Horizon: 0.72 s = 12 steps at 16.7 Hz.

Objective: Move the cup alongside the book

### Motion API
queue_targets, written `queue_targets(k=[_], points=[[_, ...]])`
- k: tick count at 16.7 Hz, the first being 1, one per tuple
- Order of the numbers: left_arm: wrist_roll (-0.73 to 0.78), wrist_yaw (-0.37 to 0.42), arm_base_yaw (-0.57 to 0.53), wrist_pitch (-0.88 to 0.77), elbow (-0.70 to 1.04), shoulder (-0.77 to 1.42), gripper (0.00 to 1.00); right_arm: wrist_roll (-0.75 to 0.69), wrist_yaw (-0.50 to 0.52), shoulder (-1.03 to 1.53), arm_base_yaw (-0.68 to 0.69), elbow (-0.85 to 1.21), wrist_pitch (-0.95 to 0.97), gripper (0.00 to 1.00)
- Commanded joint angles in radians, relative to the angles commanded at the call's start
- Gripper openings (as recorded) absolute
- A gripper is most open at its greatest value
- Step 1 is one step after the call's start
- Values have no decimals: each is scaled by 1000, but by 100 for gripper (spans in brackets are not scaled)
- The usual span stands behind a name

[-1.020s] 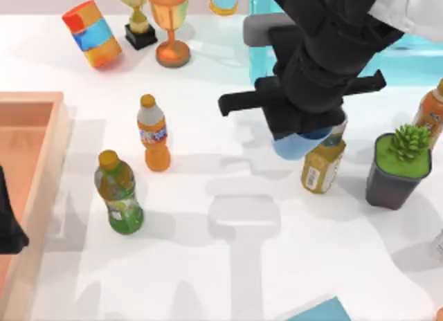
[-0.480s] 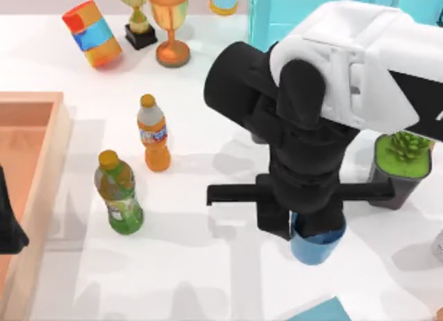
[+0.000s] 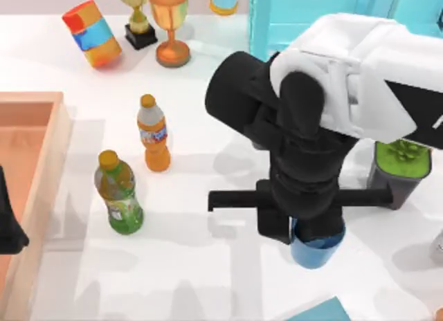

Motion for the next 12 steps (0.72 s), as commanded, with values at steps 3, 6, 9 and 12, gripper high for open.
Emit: queue_targets(k=[3, 6, 9, 12], points=[[0, 0, 0, 0, 0, 0, 100, -8, 0, 3, -3, -102, 106, 0], [0, 0, 0, 0, 0, 0, 100, -11, 0, 6, -8, -193, 199, 0], [0, 0, 0, 0, 0, 0, 100, -12, 0, 6, -8, -206, 212, 0], [0, 0, 0, 0, 0, 0, 100, -12, 0, 6, -8, -206, 212, 8]])
